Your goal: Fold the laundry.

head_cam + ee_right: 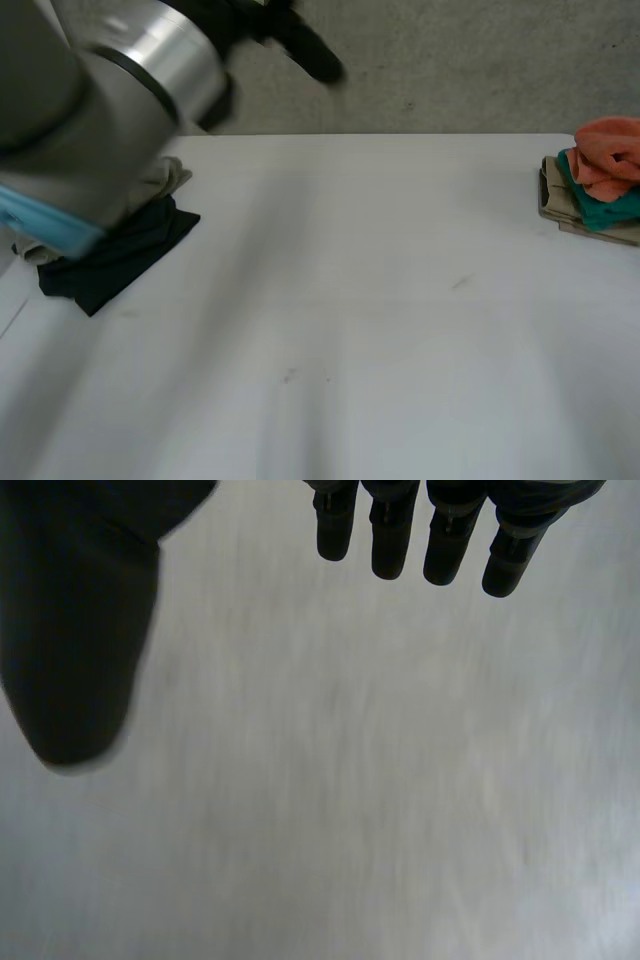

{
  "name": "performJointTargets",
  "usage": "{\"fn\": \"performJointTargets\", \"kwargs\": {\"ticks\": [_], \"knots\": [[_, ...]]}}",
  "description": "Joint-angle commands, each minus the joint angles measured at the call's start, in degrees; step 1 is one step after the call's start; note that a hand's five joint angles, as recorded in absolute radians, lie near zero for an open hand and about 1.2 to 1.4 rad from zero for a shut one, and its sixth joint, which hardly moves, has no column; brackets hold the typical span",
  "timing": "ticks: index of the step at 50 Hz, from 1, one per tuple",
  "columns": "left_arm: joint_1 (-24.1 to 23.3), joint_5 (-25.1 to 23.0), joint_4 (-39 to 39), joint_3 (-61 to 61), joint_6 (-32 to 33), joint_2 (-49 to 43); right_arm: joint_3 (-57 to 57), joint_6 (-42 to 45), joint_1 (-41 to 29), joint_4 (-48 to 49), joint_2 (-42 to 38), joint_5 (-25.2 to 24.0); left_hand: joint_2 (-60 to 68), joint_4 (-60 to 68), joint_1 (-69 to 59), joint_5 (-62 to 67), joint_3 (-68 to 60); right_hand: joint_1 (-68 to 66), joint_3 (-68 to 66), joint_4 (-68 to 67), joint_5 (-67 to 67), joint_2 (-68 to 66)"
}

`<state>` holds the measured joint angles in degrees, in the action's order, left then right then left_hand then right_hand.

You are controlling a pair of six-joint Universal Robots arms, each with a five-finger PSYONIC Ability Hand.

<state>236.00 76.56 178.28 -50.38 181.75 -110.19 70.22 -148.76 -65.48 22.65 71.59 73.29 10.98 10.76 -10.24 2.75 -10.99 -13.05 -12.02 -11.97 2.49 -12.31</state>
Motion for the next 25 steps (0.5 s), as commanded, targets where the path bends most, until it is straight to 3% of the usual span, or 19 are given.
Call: {"fn": "performJointTargets", "kwargs": {"ticks": [1,4,7,8,12,20,25], "knots": [[14.74,9.31,-7.67,3.10,7.45,0.77,14.14,-7.51,-20.63,8.29,10.06,-1.22,0.41,0.63,-1.16,-1.35,-0.40,3.05,2.02,1.97,-2.49,2.31],[22.64,11.85,-8.56,-1.27,22.01,-0.90,19.50,-4.88,-30.04,6.36,10.15,-1.22,0.75,0.97,-1.49,-1.02,-0.74,3.05,2.02,1.97,-2.49,2.31],[26.43,12.56,-7.16,-4.45,29.34,-3.36,24.68,-0.23,-35.93,5.13,9.45,-1.13,0.91,1.13,-1.66,-0.85,-0.91,3.05,2.02,1.97,-2.49,2.31],[28.80,12.39,-4.72,-6.11,33.71,-5.89,26.09,0.83,-36.82,5.21,9.27,-0.95,1.08,1.30,-1.83,-0.68,-1.07,3.05,2.02,1.97,-2.49,2.31],[33.28,12.12,4.15,-7.80,40.85,-14.40,31.11,5.32,-39.28,5.13,6.99,-0.69,0.91,1.13,-1.66,-0.85,-0.91,3.05,2.02,1.97,-2.49,2.31],[39.10,7.66,15.95,-1.67,43.86,-31.11,35.15,7.17,-39.99,4.86,2.15,-0.42,0.91,1.13,-1.66,-0.85,-0.90,3.05,2.02,1.97,-2.49,2.31],[39.63,5.10,15.35,3.62,43.16,-37.90,37.09,7.17,-39.90,4.95,2.07,-0.78,6.77,6.99,-7.51,5.00,-6.76,3.05,2.02,1.97,-2.49,2.31]]}}
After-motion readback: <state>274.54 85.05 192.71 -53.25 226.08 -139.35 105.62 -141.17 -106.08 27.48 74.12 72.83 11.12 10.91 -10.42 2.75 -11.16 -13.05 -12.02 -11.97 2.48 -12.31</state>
